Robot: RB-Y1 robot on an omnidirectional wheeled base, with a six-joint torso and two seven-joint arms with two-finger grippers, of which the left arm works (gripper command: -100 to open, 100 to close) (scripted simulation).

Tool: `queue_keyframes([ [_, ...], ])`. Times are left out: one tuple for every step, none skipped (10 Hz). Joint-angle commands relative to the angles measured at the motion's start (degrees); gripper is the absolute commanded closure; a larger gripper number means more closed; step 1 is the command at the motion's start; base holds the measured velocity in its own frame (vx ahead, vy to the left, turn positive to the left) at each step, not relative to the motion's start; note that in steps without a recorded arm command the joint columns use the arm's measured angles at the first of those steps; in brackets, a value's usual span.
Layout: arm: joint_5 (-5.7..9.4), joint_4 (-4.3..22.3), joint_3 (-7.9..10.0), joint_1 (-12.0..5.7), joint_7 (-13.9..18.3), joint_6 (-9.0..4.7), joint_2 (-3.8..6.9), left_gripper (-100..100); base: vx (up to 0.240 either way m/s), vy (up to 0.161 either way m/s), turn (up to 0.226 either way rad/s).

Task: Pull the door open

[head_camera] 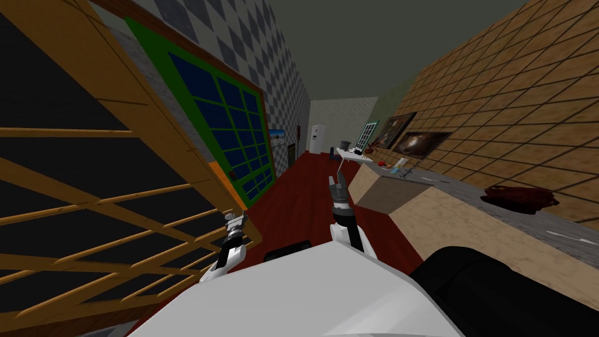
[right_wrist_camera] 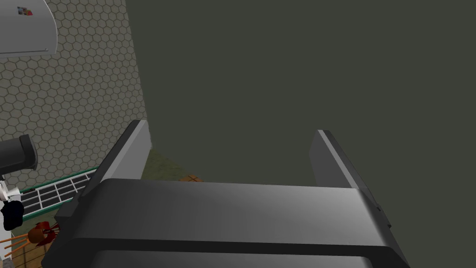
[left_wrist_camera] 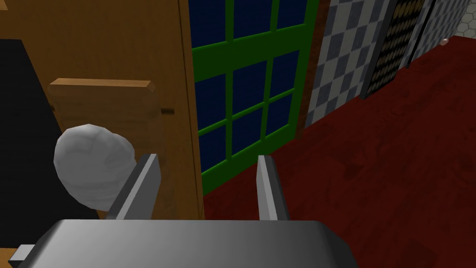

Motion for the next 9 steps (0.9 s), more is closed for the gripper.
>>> queue_keyframes([
  [-0.15,0.4,-0.12,0.78,0.6,-0.51,0.68,-100,-0.211,-0.027,-0.021],
  [-0.44,0.2,-0.56,0.98,1.0,-0.80,0.75,-100,-0.201,-0.003,0.004],
  [-0.70,0.1,-0.95,1.17,1.3,-1.05,0.82,-100,-0.209,-0.008,-0.017],
  [-0.92,0.0,-1.29,1.32,1.6,-1.27,0.87,-100,-0.198,0.010,0.018],
  [-1.11,-0.1,-1.56,1.45,1.9,-1.45,0.92,-100,-0.195,0.020,-0.003],
  [-1.29,0.4,-2.07,0.88,1.7,-1.15,0.01,-100,-0.091,-0.012,-0.051],
  [-1.19,0.7,-2.15,1.01,3.2,-0.84,1.37,-100,-0.033,0.005,-0.184],
  [-1.13,0.8,-2.10,1.03,3.5,-0.75,1.76,-100,-0.021,0.034,-0.107],
  [-1.13,0.8,-2.10,1.03,3.5,-0.75,1.76,-100,0.009,0.035,-0.006],
])
